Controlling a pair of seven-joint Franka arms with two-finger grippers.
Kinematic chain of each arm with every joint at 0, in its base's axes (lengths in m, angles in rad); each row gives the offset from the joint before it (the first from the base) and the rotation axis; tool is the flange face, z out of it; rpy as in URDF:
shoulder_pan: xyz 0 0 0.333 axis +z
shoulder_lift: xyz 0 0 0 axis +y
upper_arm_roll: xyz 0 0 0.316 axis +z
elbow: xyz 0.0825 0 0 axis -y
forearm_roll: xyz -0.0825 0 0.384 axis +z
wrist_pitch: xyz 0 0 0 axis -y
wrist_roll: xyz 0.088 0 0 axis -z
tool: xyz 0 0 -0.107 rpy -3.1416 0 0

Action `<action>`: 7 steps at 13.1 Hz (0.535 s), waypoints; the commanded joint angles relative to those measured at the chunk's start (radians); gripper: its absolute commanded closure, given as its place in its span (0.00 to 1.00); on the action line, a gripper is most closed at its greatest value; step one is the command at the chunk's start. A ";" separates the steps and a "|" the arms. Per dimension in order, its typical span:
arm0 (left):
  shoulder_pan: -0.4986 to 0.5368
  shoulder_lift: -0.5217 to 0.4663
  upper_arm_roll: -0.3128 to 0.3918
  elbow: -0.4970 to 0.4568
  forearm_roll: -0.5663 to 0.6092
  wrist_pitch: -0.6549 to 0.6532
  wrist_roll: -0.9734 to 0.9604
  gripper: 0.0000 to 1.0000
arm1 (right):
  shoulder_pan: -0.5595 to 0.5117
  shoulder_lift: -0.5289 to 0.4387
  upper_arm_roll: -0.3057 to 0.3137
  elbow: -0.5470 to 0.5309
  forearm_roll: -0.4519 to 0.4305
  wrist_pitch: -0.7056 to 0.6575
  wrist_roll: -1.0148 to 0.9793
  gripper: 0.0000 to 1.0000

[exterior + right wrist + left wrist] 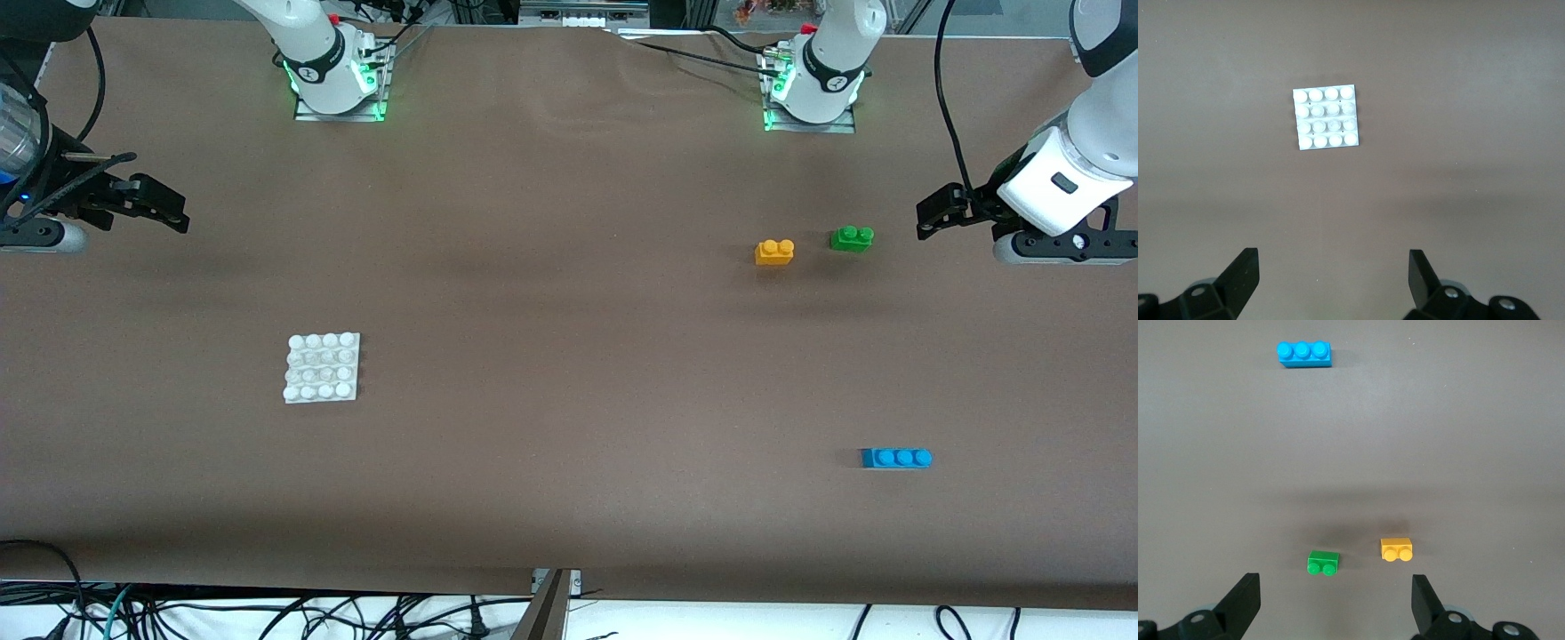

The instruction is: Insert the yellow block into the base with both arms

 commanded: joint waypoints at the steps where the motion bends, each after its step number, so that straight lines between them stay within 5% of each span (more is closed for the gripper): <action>1: 0.005 0.015 -0.001 0.032 -0.021 -0.023 0.014 0.00 | -0.001 0.007 -0.002 0.020 0.010 -0.014 -0.001 0.01; 7: 0.005 0.015 -0.001 0.032 -0.021 -0.022 0.013 0.00 | -0.001 0.007 -0.002 0.020 0.002 -0.014 0.001 0.01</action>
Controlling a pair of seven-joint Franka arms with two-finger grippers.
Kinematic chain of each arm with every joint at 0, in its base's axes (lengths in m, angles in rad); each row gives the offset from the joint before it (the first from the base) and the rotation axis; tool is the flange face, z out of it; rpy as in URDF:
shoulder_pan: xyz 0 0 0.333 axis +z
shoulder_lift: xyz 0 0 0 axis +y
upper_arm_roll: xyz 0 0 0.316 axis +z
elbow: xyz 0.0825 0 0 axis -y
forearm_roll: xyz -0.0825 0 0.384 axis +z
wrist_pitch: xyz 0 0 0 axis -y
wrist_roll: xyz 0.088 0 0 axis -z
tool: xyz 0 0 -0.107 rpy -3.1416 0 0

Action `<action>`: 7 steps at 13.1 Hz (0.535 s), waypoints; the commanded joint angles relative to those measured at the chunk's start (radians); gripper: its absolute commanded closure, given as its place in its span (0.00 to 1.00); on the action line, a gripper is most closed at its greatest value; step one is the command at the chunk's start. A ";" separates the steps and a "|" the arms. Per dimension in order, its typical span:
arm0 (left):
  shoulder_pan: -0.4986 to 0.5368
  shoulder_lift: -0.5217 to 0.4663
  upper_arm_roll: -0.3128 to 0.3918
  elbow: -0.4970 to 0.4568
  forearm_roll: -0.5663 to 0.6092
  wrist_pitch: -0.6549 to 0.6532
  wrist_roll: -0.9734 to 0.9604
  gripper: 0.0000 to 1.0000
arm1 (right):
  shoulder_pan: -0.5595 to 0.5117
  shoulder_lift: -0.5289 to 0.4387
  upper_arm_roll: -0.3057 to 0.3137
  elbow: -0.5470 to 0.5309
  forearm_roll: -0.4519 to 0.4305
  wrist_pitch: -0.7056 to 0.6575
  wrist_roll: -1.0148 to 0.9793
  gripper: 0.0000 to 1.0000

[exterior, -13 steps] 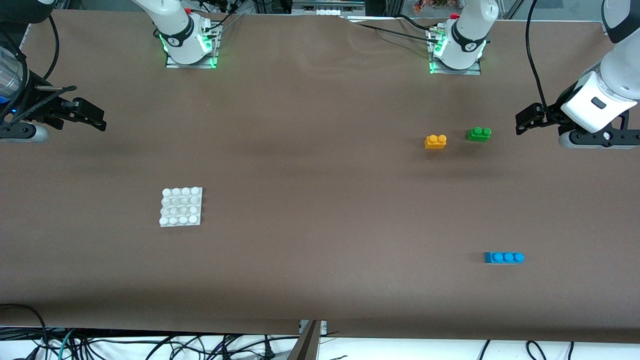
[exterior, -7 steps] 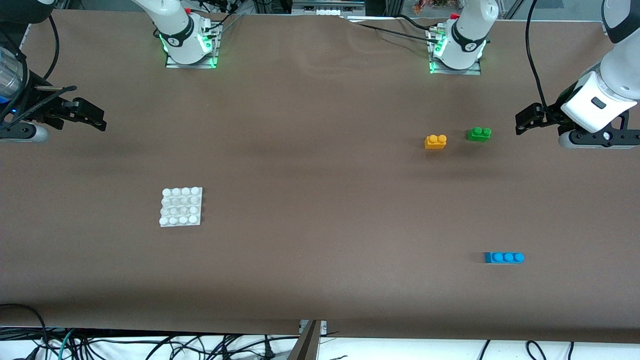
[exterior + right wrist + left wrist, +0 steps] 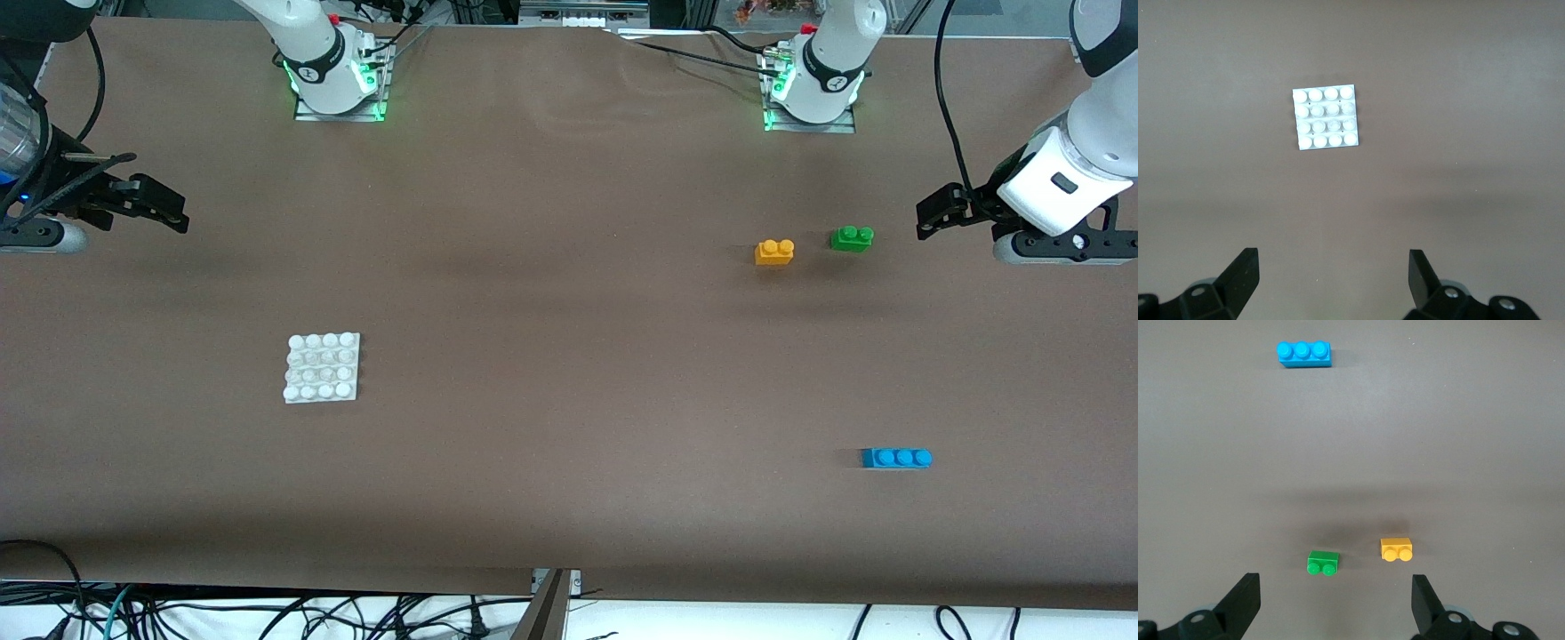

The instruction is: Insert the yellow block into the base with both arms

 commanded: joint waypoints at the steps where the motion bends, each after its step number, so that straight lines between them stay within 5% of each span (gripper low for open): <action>1: 0.005 0.015 -0.001 0.032 -0.020 -0.023 0.014 0.00 | -0.001 0.007 0.000 0.020 0.004 -0.016 0.007 0.01; 7: 0.005 0.015 -0.001 0.032 -0.020 -0.023 0.014 0.00 | -0.008 0.016 -0.003 0.022 0.025 0.012 -0.001 0.01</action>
